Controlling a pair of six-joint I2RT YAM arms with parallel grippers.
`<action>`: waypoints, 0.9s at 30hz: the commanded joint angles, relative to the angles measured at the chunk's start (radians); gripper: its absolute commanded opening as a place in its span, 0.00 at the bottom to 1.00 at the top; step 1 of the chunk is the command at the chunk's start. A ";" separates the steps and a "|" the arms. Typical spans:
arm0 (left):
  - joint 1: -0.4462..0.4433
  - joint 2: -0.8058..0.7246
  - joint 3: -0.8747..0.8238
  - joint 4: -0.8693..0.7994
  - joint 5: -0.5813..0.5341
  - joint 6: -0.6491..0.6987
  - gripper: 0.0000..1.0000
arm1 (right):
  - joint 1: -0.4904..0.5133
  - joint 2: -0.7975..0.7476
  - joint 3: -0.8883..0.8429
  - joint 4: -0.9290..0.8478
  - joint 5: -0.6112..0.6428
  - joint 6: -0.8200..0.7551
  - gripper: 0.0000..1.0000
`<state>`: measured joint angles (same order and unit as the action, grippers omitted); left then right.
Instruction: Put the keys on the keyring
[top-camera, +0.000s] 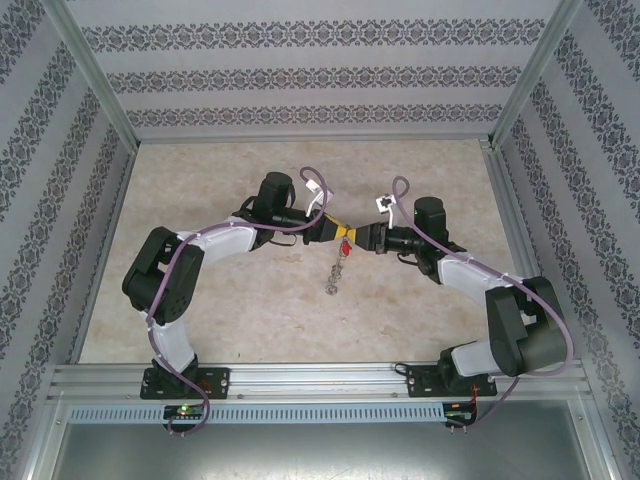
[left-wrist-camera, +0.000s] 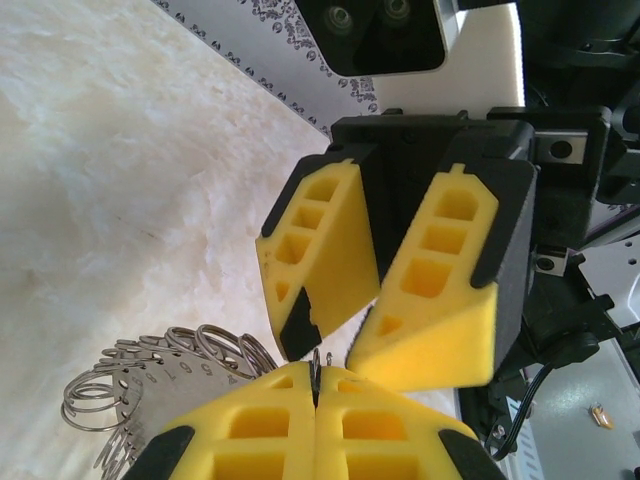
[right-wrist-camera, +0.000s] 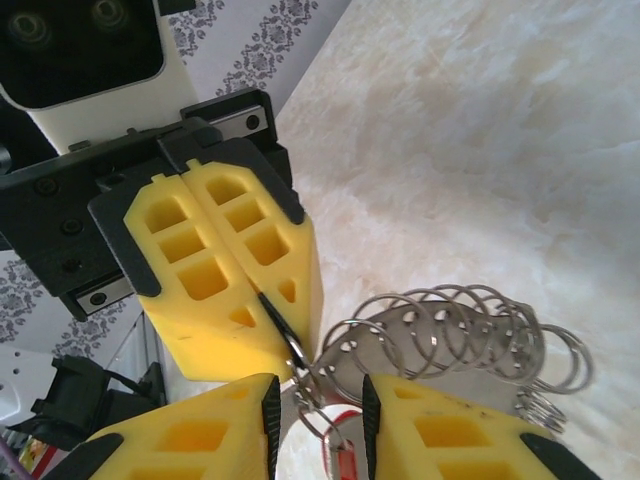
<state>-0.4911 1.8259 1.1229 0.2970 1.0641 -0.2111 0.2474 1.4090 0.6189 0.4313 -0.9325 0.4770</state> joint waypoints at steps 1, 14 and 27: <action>-0.006 -0.019 -0.006 0.052 0.025 -0.007 0.00 | 0.017 0.005 0.014 0.040 -0.026 0.008 0.30; -0.006 -0.015 -0.004 0.048 0.026 -0.006 0.00 | 0.009 -0.012 0.021 0.011 -0.027 -0.005 0.07; 0.013 -0.016 0.176 -0.362 0.047 0.235 0.21 | -0.003 -0.077 0.220 -0.521 0.051 -0.330 0.00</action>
<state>-0.4889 1.8259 1.2320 0.0914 1.0721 -0.0902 0.2504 1.3750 0.7662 0.1020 -0.9226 0.3008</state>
